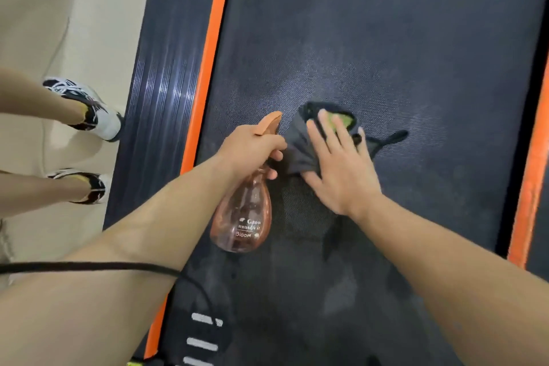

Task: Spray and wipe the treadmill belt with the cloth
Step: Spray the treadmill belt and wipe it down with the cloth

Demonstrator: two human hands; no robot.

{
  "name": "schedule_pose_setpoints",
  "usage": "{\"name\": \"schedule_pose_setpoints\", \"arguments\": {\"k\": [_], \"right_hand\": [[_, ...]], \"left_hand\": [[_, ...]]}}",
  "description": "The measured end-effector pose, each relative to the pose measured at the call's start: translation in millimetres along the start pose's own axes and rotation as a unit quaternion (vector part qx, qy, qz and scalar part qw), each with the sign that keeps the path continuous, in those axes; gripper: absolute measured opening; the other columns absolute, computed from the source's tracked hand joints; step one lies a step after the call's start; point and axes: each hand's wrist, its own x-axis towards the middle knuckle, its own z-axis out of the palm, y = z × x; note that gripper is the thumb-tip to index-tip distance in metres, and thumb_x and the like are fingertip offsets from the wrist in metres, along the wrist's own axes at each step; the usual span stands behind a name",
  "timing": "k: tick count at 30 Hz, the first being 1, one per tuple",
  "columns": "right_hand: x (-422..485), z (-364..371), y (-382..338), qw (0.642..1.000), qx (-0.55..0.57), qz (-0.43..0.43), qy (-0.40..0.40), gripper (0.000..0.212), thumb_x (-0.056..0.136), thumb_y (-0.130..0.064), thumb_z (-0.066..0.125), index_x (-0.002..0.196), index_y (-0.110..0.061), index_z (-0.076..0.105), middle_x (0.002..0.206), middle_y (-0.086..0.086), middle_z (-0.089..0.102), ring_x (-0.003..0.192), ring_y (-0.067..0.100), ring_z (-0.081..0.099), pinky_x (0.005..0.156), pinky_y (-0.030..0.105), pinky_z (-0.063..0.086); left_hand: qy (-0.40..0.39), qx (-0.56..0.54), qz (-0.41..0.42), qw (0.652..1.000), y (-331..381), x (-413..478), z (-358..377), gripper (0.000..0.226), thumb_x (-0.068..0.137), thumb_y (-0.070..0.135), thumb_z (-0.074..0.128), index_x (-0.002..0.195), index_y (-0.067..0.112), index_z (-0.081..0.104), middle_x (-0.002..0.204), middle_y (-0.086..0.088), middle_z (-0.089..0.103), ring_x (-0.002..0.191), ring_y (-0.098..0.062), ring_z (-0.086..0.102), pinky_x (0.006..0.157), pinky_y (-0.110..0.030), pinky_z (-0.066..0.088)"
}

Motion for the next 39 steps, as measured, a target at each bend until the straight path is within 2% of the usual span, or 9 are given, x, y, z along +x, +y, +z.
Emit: {"name": "schedule_pose_setpoints", "arguments": {"k": [3,7,13,18,23,26,30,35,39], "right_hand": [[-76,30,-31,0.994,0.004,-0.093,-0.057,0.086,0.089,-0.058,0.04,0.162,-0.023,0.012,0.172,0.001,0.0,0.158,0.023,0.002,0.122,0.061,0.017],[-114,45,-63,0.992,0.035,-0.054,-0.112,0.085,0.094,-0.057,0.038,0.163,-0.027,-0.002,0.169,-0.002,-0.018,0.157,0.02,-0.011,0.124,0.059,0.003],[-121,38,-65,0.993,0.018,-0.047,-0.11,0.086,0.096,-0.055,0.039,0.163,-0.027,-0.007,0.169,-0.003,-0.02,0.157,0.02,-0.013,0.125,0.057,0.002],[-166,54,-56,0.994,0.014,-0.006,-0.106,0.084,0.09,-0.059,0.02,0.159,-0.026,-0.015,0.167,-0.001,-0.025,0.155,0.021,-0.019,0.124,0.059,0.008],[-210,71,-80,0.99,0.035,0.1,-0.095,0.089,0.092,-0.058,0.034,0.159,-0.026,-0.016,0.168,0.0,-0.021,0.154,0.02,-0.018,0.122,0.061,0.014],[-217,72,-108,0.985,0.057,0.133,-0.097,0.091,0.096,-0.054,0.039,0.155,-0.025,-0.023,0.166,0.002,-0.027,0.151,0.019,-0.023,0.123,0.061,0.011],[-217,71,-136,0.984,0.067,0.115,-0.117,0.09,0.099,-0.054,0.037,0.15,-0.028,-0.032,0.162,-0.001,-0.035,0.146,0.017,-0.033,0.124,0.059,0.005],[-213,71,-158,0.985,0.062,0.096,-0.126,0.089,0.099,-0.053,0.039,0.158,-0.027,-0.023,0.165,-0.001,-0.03,0.147,0.017,-0.03,0.125,0.059,0.007],[-211,69,-162,0.984,0.049,0.101,-0.135,0.09,0.099,-0.054,0.039,0.156,-0.027,-0.026,0.163,-0.001,-0.033,0.144,0.016,-0.033,0.125,0.057,0.007]], "left_hand": [[0.02,-0.026,-0.008,0.999,-4,-17,1,0.014,0.083,0.018,0.073,0.091,0.007,0.068,0.085,-0.013,0.071,0.077,-0.033,0.063,0.073,-0.045,0.048],[0.033,-0.04,-0.023,0.998,-18,-41,9,0.026,0.067,0.026,0.071,0.087,0.011,0.068,0.082,-0.01,0.072,0.073,-0.031,0.064,0.072,-0.046,0.048],[0.033,-0.025,-0.033,0.999,-48,-67,21,0.013,0.082,0.023,0.072,0.088,0.012,0.068,0.082,-0.007,0.072,0.066,-0.028,0.066,0.07,-0.041,0.048],[0.034,-0.024,-0.043,0.998,-78,-80,29,0.009,0.091,0.02,0.069,0.085,0.014,0.066,0.089,-0.009,0.071,0.055,-0.023,0.062,0.047,-0.022,0.043],[0.027,-0.049,-0.031,0.998,-99,-86,26,0.003,0.09,0.02,0.069,0.093,0.02,0.067,0.086,-0.007,0.071,0.05,-0.021,0.062,0.068,-0.038,0.045],[0.026,-0.042,-0.03,0.998,-106,-91,14,0.012,0.088,0.022,0.068,0.099,0.026,0.067,0.089,-0.006,0.073,0.053,-0.023,0.064,0.069,-0.04,0.046],[0.038,-0.051,-0.04,0.997,-117,-98,-7,0.018,0.089,0.022,0.069,0.104,0.012,0.068,0.091,-0.006,0.072,0.053,-0.02,0.064,0.069,-0.039,0.046],[0.055,-0.109,-0.028,0.992,-129,-103,-32,0.02,0.093,0.017,0.064,0.099,0.035,0.059,0.087,-0.006,0.065,0.052,-0.019,0.06,0.053,-0.028,0.038],[0.077,-0.097,-0.029,0.992,-132,-101,-47,0.03,0.088,0.02,0.066,0.112,0.036,0.06,0.067,-0.004,0.06,0.051,-0.021,0.063,0.058,-0.027,0.053]]}}
